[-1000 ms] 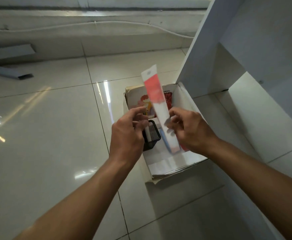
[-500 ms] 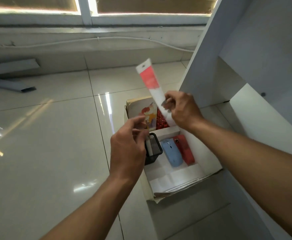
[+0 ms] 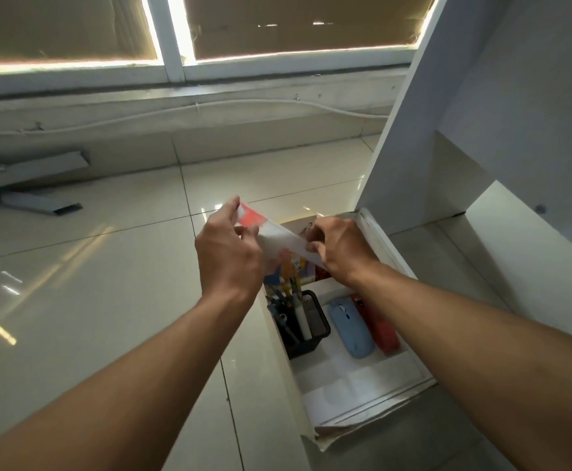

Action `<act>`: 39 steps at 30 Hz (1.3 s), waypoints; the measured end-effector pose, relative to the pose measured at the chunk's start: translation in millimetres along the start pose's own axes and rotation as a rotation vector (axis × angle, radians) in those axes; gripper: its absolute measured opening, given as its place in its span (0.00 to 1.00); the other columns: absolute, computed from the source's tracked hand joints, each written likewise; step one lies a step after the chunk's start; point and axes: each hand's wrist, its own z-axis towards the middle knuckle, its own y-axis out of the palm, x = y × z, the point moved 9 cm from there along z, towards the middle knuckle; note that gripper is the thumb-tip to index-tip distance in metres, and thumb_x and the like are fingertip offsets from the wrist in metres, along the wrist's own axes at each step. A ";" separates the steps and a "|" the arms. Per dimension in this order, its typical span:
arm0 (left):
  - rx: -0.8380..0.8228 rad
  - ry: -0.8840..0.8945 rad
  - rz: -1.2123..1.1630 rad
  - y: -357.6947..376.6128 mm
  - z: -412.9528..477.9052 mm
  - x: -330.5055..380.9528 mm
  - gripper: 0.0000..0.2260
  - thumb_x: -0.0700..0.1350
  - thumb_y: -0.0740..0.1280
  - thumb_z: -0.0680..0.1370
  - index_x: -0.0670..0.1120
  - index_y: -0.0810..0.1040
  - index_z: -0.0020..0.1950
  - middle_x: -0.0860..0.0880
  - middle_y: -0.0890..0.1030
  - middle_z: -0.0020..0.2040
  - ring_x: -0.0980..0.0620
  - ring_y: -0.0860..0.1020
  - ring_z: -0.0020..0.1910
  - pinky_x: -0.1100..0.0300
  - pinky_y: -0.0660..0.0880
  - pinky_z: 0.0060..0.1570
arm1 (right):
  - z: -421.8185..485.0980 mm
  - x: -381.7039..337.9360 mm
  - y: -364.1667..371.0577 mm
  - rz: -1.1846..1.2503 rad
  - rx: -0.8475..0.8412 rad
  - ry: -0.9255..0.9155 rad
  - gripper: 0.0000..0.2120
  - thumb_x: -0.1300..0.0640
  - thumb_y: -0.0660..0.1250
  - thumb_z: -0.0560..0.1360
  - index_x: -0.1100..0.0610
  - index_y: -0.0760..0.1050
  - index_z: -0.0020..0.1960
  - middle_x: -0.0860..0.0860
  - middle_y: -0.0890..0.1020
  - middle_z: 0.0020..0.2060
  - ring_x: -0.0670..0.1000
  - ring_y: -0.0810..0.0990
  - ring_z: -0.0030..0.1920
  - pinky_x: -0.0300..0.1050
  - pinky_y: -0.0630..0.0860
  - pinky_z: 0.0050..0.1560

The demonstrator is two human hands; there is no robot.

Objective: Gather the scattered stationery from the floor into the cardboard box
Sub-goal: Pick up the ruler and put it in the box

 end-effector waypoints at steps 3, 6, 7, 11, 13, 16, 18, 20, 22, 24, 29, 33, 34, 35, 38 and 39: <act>-0.012 -0.081 -0.002 -2.1 -1.6 -13.3 0.31 0.42 0.71 0.80 0.48 0.63 0.81 0.46 0.72 0.75 0.50 0.80 0.61 0.64 0.74 0.56 | -9.0 5.2 -1.2 0.032 0.051 0.047 0.05 0.63 0.69 0.80 0.59 0.80 0.55 0.53 0.84 0.52 0.47 0.81 0.46 0.38 0.81 0.42; -0.001 -0.102 0.012 -9.6 -3.5 -15.7 0.33 0.43 0.73 0.78 0.47 0.63 0.81 0.46 0.71 0.75 0.47 0.77 0.67 0.55 0.74 0.66 | -13.9 -2.6 -6.5 0.042 0.084 0.028 0.05 0.59 0.71 0.79 0.57 0.80 0.54 0.52 0.85 0.48 0.50 0.84 0.47 0.42 0.84 0.43; -0.002 -0.085 0.033 -11.6 -2.4 -12.8 0.33 0.43 0.74 0.78 0.47 0.64 0.80 0.46 0.72 0.75 0.46 0.74 0.70 0.51 0.73 0.70 | -13.3 -7.7 -8.9 0.042 0.082 0.014 0.04 0.58 0.72 0.79 0.56 0.81 0.52 0.51 0.84 0.46 0.50 0.84 0.46 0.43 0.84 0.42; 0.006 -0.020 0.123 -20.4 7.4 1.7 0.31 0.44 0.74 0.77 0.46 0.68 0.79 0.45 0.72 0.75 0.46 0.69 0.75 0.52 0.66 0.73 | -4.9 -39.4 -22.1 0.060 0.097 -0.058 0.04 0.56 0.72 0.79 0.55 0.81 0.51 0.50 0.85 0.43 0.49 0.84 0.43 0.42 0.84 0.40; 0.019 0.021 0.168 -25.7 10.5 7.4 0.30 0.45 0.74 0.77 0.47 0.69 0.78 0.46 0.73 0.74 0.46 0.69 0.74 0.51 0.66 0.73 | -2.1 -62.3 -28.7 0.069 0.132 -0.113 0.04 0.55 0.72 0.78 0.55 0.81 0.51 0.51 0.85 0.43 0.50 0.85 0.42 0.45 0.85 0.41; 0.008 0.056 0.190 -32.7 6.7 8.7 0.28 0.45 0.74 0.77 0.48 0.71 0.76 0.47 0.74 0.74 0.48 0.70 0.74 0.48 0.67 0.74 | -3.9 -98.3 -26.3 0.114 0.140 -0.199 0.05 0.55 0.72 0.78 0.56 0.83 0.51 0.50 0.86 0.42 0.48 0.85 0.40 0.47 0.85 0.43; -0.002 0.070 0.177 -39.7 1.9 6.1 0.27 0.46 0.74 0.78 0.48 0.72 0.76 0.48 0.75 0.73 0.49 0.71 0.74 0.47 0.68 0.74 | -9.5 -122.0 -17.2 0.138 0.133 -0.253 0.05 0.55 0.72 0.78 0.56 0.83 0.51 0.49 0.87 0.41 0.47 0.84 0.39 0.46 0.84 0.43; -0.006 0.095 0.155 -50.8 -3.4 3.4 0.24 0.44 0.72 0.79 0.48 0.73 0.75 0.48 0.76 0.72 0.50 0.72 0.73 0.49 0.68 0.74 | -16.7 -142.1 -8.7 0.170 0.150 -0.279 0.04 0.56 0.71 0.79 0.56 0.83 0.51 0.49 0.87 0.41 0.46 0.84 0.38 0.45 0.83 0.43; 0.003 0.120 0.153 -67.1 -10.1 -2.4 0.23 0.42 0.72 0.79 0.48 0.74 0.75 0.50 0.77 0.71 0.51 0.72 0.72 0.53 0.68 0.73 | -25.7 -158.3 -0.2 0.203 0.157 -0.277 0.05 0.58 0.69 0.80 0.56 0.83 0.53 0.49 0.87 0.43 0.45 0.83 0.39 0.41 0.82 0.44; 0.000 0.129 0.171 -84.8 -20.2 -14.4 0.23 0.42 0.72 0.79 0.49 0.74 0.74 0.51 0.77 0.70 0.53 0.74 0.70 0.58 0.69 0.71 | -39.5 -172.1 9.3 0.218 0.139 -0.269 0.07 0.59 0.69 0.80 0.57 0.83 0.56 0.50 0.87 0.45 0.45 0.83 0.40 0.35 0.80 0.44; -0.132 -0.004 0.230 -114.4 -56.7 -77.7 0.25 0.47 0.73 0.78 0.50 0.73 0.75 0.51 0.78 0.69 0.53 0.77 0.65 0.54 0.75 0.66 | -86.9 -187.2 68.1 0.141 -0.106 -0.210 0.13 0.55 0.67 0.81 0.55 0.78 0.66 0.52 0.85 0.53 0.47 0.85 0.50 0.42 0.83 0.53; -0.485 -0.287 0.485 -105.2 -115.3 -167.4 0.41 0.55 0.76 0.74 0.52 0.59 0.82 0.49 0.62 0.81 0.48 0.61 0.79 0.53 0.61 0.76 | -145.2 -155.5 143.9 -0.161 -0.492 -0.114 0.30 0.49 0.68 0.80 0.51 0.61 0.78 0.54 0.72 0.71 0.56 0.72 0.69 0.53 0.75 0.65; -0.565 -0.370 0.519 -102.8 -134.8 -187.3 0.46 0.56 0.77 0.72 0.53 0.54 0.83 0.48 0.56 0.83 0.46 0.55 0.81 0.51 0.58 0.77 | -161.0 -143.2 158.8 -0.217 -0.569 -0.085 0.36 0.48 0.70 0.79 0.50 0.56 0.80 0.56 0.67 0.75 0.58 0.67 0.73 0.55 0.73 0.68; -0.619 -0.435 0.549 -101.8 -151.6 -202.0 0.50 0.57 0.78 0.71 0.55 0.48 0.84 0.48 0.50 0.84 0.44 0.49 0.82 0.47 0.58 0.78 | -174.9 -130.7 171.0 -0.261 -0.633 -0.051 0.42 0.47 0.72 0.77 0.49 0.49 0.82 0.57 0.59 0.79 0.61 0.61 0.77 0.57 0.70 0.71; -0.753 -0.503 0.657 -96.3 -184.5 -222.1 0.57 0.55 0.79 0.70 0.59 0.38 0.82 0.50 0.35 0.83 0.38 0.36 0.81 0.32 0.59 0.74 | -204.8 -101.0 198.3 -0.356 -0.764 0.018 0.57 0.44 0.76 0.73 0.45 0.33 0.81 0.58 0.37 0.81 0.66 0.38 0.80 0.68 0.54 0.77; -0.795 -0.514 0.679 -93.8 -190.4 -223.7 0.58 0.54 0.79 0.70 0.60 0.36 0.82 0.50 0.32 0.82 0.37 0.34 0.80 0.29 0.58 0.72 | -210.0 -95.5 204.5 -0.381 -0.784 0.025 0.60 0.43 0.76 0.71 0.45 0.30 0.80 0.58 0.34 0.80 0.66 0.34 0.79 0.70 0.50 0.77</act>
